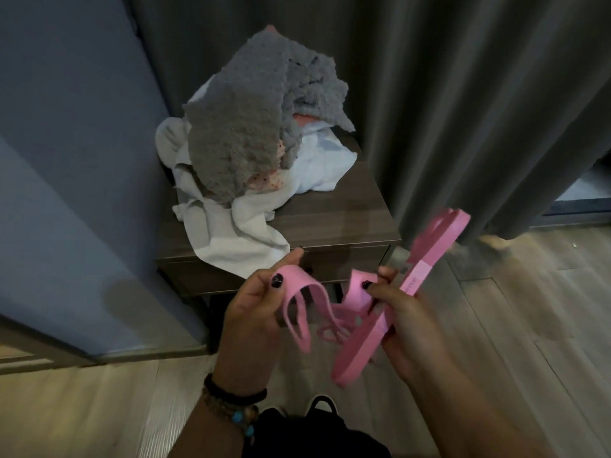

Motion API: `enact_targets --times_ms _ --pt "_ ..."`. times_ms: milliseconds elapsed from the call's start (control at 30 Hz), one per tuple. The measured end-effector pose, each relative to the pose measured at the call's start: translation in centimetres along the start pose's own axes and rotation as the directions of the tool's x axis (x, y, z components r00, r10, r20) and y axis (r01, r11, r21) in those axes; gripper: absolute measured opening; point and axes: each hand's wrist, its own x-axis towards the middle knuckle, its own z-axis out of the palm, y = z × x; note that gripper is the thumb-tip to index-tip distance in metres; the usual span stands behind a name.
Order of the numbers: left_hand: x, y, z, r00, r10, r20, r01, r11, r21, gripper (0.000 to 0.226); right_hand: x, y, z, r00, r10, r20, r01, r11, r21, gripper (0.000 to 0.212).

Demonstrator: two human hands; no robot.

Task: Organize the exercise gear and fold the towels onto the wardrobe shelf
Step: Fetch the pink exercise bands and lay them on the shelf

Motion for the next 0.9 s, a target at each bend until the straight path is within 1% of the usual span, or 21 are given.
enact_targets --times_ms 33,67,100,133,200,233,300,333,400,467,533,633,733,800,867,900 --pt "0.7 0.0 -0.5 1.0 -0.003 0.012 0.003 1.0 -0.028 0.04 1.0 0.0 0.0 1.0 0.013 -0.017 -0.013 1.0 0.0 0.02" --pt "1.5 -0.1 -0.9 1.0 0.009 -0.001 -0.009 0.999 -0.039 0.049 1.9 0.0 0.0 0.999 0.03 -0.024 -0.03 1.0 -0.005 0.021" --pt "2.2 0.0 -1.1 0.999 0.016 -0.043 -0.017 0.999 -0.033 0.048 2.9 -0.2 0.1 0.999 0.047 -0.026 -0.048 0.999 -0.013 0.022" --pt "2.9 0.0 -1.3 0.996 0.039 -0.08 -0.039 0.999 0.002 0.04 3.5 -0.5 0.3 0.998 0.065 -0.023 -0.065 0.998 -0.024 0.023" --pt "3.7 0.4 -1.2 0.983 0.109 -0.147 -0.083 0.981 0.174 0.021 4.2 -1.3 0.8 0.997 0.075 -0.02 -0.076 0.995 -0.063 0.024" --pt "4.2 0.8 -1.0 0.975 0.137 -0.176 -0.083 0.955 0.283 0.018 4.7 -1.8 1.1 0.996 0.084 -0.021 -0.085 0.992 -0.092 0.023" --pt "4.9 1.9 -0.8 0.955 0.184 -0.234 -0.063 0.892 0.448 0.017 4.9 -3.3 2.0 0.995 0.102 -0.014 -0.103 0.984 -0.148 0.022" --pt "5.3 2.9 -0.5 0.942 0.221 -0.253 -0.069 0.864 0.499 0.016 4.9 -4.3 2.6 0.994 0.104 -0.011 -0.105 0.979 -0.172 0.023" --pt "5.9 5.1 0.4 0.92 0.282 -0.27 -0.09 0.826 0.556 0.014 4.4 -6.5 4.1 0.993 0.112 0.038 -0.102 0.972 -0.211 0.028" --pt "6.6 8.0 1.5 0.899 0.309 -0.311 -0.084 0.817 0.57 0.014 3.9 -9.5 6.0 0.989 0.113 0.097 -0.085 0.963 -0.256 0.024" --pt "6.8 9.9 2.5 0.872 0.318 -0.371 -0.067 0.831 0.553 0.015 3.1 -11.6 7.6 0.981 0.108 0.162 -0.051 0.945 -0.323 0.024" --pt "7.0 14.4 4.5 0.836 0.302 -0.458 -0.042 0.868 0.495 0.019 1.7 -15.6 11.0 0.959 0.114 0.26 0.002 0.912 -0.41 0.026" --pt "7.2 18.9 6.3 0.803 0.295 -0.517 -0.037 0.891 0.452 0.019 -0.2 -19.4 15.1 0.925 0.117 0.362 0.063 0.891 -0.449 0.027" --pt "7.4 21.7 7.2 0.789 0.329 -0.518 -0.053 0.878 0.476 0.017 -1.3 -21.7 18.1 0.902 0.111 0.417 0.108 0.878 -0.467 0.024" --pt "7.2 24.5 7.8 0.795 0.384 -0.47 -0.114 0.854 0.507 0.014 -2.3 -23.8 20.9 0.88 0.113 0.462 0.139 0.868 -0.477 0.027" --pt "7.2 25.7 8.0 0.793 0.406 -0.454 -0.148 0.851 0.504 0.018 -2.6 -24.8 22.2 0.869 0.115 0.482 0.148 0.868 -0.474 0.028"
